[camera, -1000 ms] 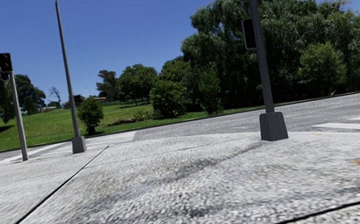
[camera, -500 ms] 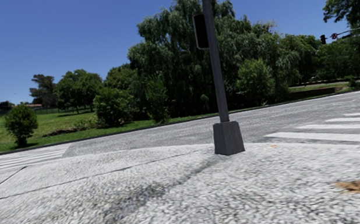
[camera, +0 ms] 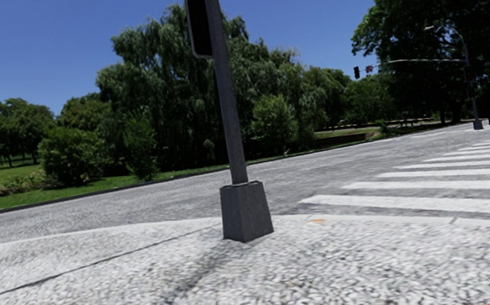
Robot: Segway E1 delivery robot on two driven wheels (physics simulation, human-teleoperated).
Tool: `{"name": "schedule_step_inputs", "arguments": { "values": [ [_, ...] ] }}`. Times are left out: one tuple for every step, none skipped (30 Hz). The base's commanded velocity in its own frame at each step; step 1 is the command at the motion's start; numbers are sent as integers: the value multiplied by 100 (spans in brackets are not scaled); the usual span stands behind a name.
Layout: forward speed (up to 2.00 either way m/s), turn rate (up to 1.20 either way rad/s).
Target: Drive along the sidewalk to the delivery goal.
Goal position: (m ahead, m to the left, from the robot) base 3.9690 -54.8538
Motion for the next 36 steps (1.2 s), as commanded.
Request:
{"name": "schedule_step_inputs", "arguments": {
  "values": [
    [169,-57],
    [168,-57],
    [167,-57],
    [166,-57],
    [166,-57],
    [166,-57],
    [166,-60],
    [166,-62],
    [165,-63],
    [165,-63],
    [165,-63],
    [165,-63],
    [165,-63],
    [165,-63],
    [165,-63],
    [165,-63],
    [165,-63],
    [165,-63],
    [165,-63],
    [165,-63],
    [165,-63],
    [165,-63],
    [165,-63],
    [165,-63],
    [165,-63],
    [165,-63],
    [165,-63],
    [165,-63],
    [165,-63],
    [165,-63],
    [165,-63],
    [165,-63],
    [165,-63],
    [165,-63],
    [165,-63],
    [165,-63]
  ]
}}
